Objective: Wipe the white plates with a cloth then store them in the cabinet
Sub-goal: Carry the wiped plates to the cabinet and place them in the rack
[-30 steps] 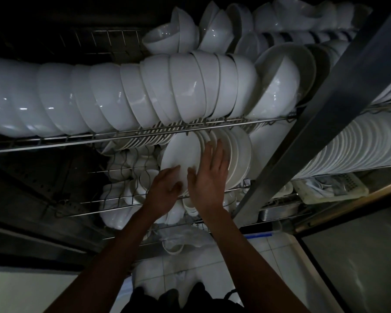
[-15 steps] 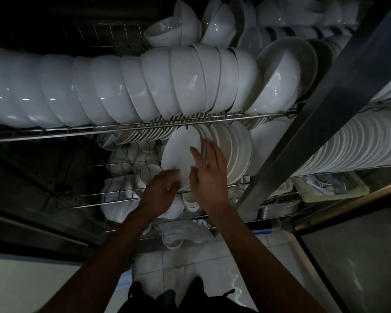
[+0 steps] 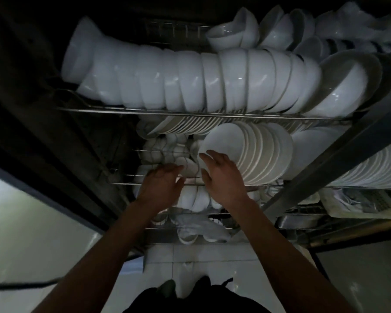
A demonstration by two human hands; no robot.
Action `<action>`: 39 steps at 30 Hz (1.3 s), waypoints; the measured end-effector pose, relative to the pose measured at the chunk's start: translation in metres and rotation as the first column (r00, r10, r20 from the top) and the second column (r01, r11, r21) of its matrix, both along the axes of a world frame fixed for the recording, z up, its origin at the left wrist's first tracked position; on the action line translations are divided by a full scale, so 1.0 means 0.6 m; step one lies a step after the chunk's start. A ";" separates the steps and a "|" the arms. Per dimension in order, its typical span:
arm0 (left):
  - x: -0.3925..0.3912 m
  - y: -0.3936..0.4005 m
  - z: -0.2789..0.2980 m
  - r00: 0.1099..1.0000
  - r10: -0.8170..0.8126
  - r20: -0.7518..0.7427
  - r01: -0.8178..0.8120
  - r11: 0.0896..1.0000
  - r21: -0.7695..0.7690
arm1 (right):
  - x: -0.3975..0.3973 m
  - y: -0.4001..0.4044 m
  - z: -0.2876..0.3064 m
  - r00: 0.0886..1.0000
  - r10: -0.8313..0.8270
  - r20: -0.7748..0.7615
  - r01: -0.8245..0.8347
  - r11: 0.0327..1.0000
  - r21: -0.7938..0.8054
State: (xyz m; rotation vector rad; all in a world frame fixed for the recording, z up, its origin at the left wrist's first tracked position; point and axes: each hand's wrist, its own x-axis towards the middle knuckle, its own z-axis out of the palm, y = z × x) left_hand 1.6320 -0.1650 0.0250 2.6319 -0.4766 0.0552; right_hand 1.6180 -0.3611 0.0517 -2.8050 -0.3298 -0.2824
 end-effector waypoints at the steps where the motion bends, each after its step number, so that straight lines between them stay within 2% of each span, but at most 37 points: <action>1: -0.008 0.018 0.006 1.000 0.006 0.003 -0.006 1.000 0.024 | -0.003 0.016 0.002 0.999 0.028 -0.038 -0.029 0.999 -0.019; 7: -0.074 0.131 0.015 0.997 0.057 -0.042 -0.054 0.997 0.063 | -0.034 0.130 -0.003 0.972 0.154 -0.178 -0.175 0.978 -0.109; 13: -0.159 0.236 0.019 0.984 0.157 -0.088 -0.154 0.987 0.040 | -0.069 0.245 -0.018 0.932 0.275 -0.238 -0.305 0.947 -0.100; 15: -0.197 0.267 0.024 0.982 0.172 -0.073 -0.171 0.985 0.021 | -0.086 0.283 -0.024 0.905 0.341 -0.254 -0.368 0.928 -0.064; 20: -0.288 0.358 0.013 0.952 0.300 -0.051 -0.293 0.950 0.109 | -0.145 0.373 -0.040 0.820 0.464 -0.335 -0.462 0.882 0.093; 28: -0.398 0.530 0.004 0.802 0.595 -0.046 -0.580 0.795 0.178 | -0.189 0.553 -0.036 0.659 0.650 -0.377 -0.671 0.735 0.096; 34: -0.480 0.623 0.014 0.624 0.779 -0.053 -0.771 0.626 0.122 | -0.206 0.697 -0.022 0.536 0.767 -0.353 -0.792 0.601 0.103; 39: -0.529 0.680 0.010 0.483 0.872 -0.078 -0.865 0.489 0.116 | -0.209 0.805 -0.013 0.437 0.821 -0.369 -0.872 0.487 0.050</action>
